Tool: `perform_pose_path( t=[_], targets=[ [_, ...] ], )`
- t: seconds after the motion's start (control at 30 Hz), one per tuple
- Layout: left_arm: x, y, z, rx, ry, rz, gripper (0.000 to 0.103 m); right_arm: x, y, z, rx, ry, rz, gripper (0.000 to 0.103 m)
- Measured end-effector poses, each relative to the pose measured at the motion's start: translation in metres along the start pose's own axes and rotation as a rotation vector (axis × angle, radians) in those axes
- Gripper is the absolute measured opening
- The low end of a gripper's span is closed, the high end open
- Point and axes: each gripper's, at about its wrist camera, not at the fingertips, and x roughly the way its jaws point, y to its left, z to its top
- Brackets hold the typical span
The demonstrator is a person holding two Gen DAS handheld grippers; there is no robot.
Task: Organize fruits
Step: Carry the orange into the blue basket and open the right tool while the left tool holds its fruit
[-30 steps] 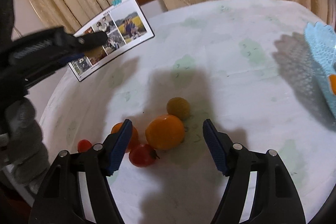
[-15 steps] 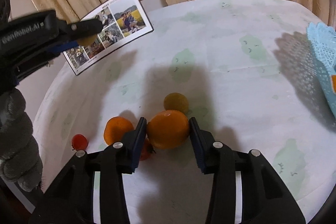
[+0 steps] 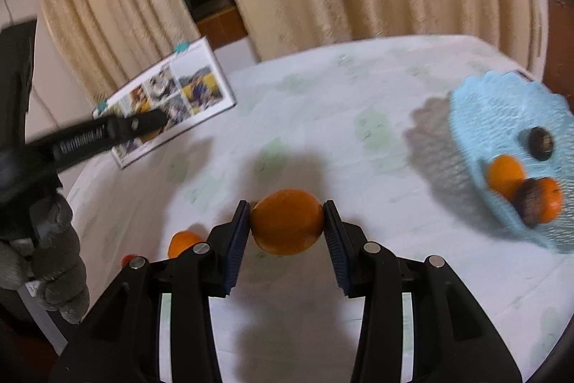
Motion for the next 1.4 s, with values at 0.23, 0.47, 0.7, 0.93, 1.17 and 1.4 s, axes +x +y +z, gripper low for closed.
perform_pose_path(
  t=[0.23,0.47,0.7,0.93,1.17,1.4],
  targets=[
    [-0.001,-0.009,-0.003,0.027,-0.004,-0.001,0.026,-0.038,-0.047,0.01,0.079,-0.103,-0.104,0.043],
    [0.0,-0.022,-0.008,0.058,0.001,-0.009,0.026,-0.07,-0.105,0.01,0.164,-0.168,-0.237,0.043],
    [0.0,-0.03,-0.012,0.078,0.005,-0.015,0.026,-0.093,-0.149,0.003,0.235,-0.207,-0.334,0.043],
    [-0.004,-0.033,-0.011,0.084,-0.004,-0.018,0.026,-0.117,-0.178,0.001,0.279,-0.26,-0.403,0.043],
    [-0.011,-0.03,-0.009,0.076,-0.019,-0.014,0.026,-0.126,-0.187,0.001,0.297,-0.287,-0.421,0.043],
    [-0.024,-0.025,-0.002,0.068,-0.041,0.008,0.026,-0.131,-0.185,-0.011,0.284,-0.331,-0.473,0.044]
  ],
)
